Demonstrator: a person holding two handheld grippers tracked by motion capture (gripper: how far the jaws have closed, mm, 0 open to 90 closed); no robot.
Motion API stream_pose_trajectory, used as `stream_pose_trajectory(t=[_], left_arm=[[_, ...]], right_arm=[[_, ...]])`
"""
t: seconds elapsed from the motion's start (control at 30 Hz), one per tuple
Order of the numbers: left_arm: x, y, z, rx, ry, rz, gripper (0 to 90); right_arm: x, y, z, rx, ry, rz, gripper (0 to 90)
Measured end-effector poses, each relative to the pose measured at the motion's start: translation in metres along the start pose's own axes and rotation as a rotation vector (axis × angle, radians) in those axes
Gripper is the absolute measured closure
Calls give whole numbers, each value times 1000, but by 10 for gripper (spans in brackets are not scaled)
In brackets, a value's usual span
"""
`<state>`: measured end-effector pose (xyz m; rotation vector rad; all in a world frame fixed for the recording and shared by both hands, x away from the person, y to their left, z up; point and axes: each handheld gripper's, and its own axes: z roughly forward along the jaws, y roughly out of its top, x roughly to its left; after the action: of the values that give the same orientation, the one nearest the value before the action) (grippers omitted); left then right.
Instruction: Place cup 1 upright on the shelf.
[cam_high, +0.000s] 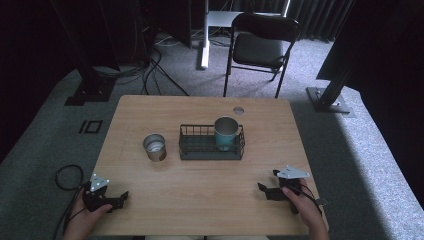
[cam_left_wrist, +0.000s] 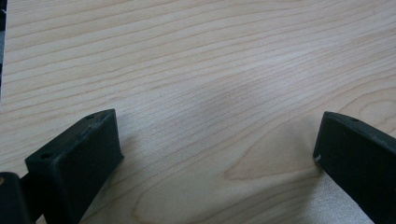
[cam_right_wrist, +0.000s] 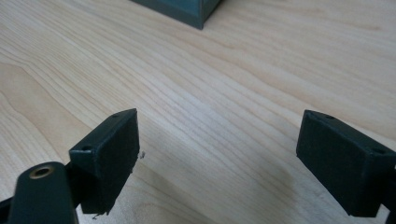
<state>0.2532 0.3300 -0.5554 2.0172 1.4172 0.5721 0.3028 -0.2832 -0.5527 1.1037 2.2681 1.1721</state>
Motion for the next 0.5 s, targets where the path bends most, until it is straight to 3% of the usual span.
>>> stream_pose_trajectory(t=[0.07, 0.3, 0.43, 0.5], left_arm=[[0, 0, 0, 0, 0, 0, 13], [0, 0, 0, 0, 0, 0, 13], [0, 0, 0, 0, 0, 1, 13], [0, 0, 0, 2, 0, 2, 13]], right_arm=[[-1, -1, -2, -4, 17, -2, 127], [-3, -4, -3, 50, -4, 25, 125], [0, -5, -2, 107, 1, 7, 119], [4, -5, 0, 127, -22, -22, 114]])
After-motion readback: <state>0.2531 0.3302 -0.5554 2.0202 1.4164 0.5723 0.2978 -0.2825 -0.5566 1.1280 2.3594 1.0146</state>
